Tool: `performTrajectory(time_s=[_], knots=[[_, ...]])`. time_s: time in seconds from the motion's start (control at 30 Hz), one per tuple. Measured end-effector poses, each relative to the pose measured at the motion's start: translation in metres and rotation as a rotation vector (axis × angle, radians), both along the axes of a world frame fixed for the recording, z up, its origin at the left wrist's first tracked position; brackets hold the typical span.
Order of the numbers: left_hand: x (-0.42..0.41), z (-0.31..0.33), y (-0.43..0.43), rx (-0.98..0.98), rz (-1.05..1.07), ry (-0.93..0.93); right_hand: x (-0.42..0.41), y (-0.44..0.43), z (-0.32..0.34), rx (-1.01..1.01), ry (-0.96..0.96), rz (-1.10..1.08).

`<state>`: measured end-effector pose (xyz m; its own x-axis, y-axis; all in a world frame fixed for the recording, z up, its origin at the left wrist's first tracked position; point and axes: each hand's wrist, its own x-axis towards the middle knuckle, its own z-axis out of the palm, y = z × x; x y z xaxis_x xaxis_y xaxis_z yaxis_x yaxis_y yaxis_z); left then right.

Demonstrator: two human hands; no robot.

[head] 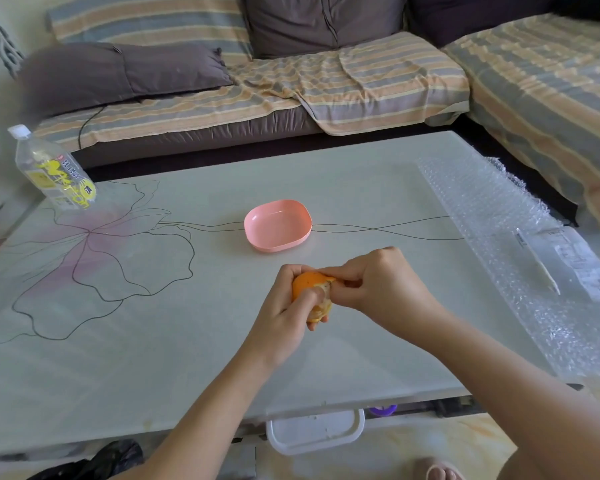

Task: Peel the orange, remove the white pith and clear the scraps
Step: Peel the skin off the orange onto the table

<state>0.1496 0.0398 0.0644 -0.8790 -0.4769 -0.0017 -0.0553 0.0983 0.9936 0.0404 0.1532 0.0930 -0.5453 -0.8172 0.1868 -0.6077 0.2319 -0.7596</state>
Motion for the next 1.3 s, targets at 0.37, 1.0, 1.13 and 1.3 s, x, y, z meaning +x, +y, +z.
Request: performTrajectory(time_s=[0.37, 1.0, 1.13, 1.3], knots=[[-0.003, 0.003, 0.001, 0.143, 0.010, 0.082, 0.002, -0.002, -0.003, -0.205, -0.284, -0.157], [-0.008, 0.001, -0.006, 0.505, 0.077, -0.031, -0.014, -0.007, 0.004, -0.393, -0.535, -0.387], [-0.007, 0.004, -0.009, 0.643, 0.077, 0.013, -0.042, -0.005, -0.008, -0.042, -0.392, -0.366], [-0.007, 0.006, -0.011, 0.753, 0.068, -0.010, -0.053, -0.007, -0.027, 0.265, 0.012, -0.381]])
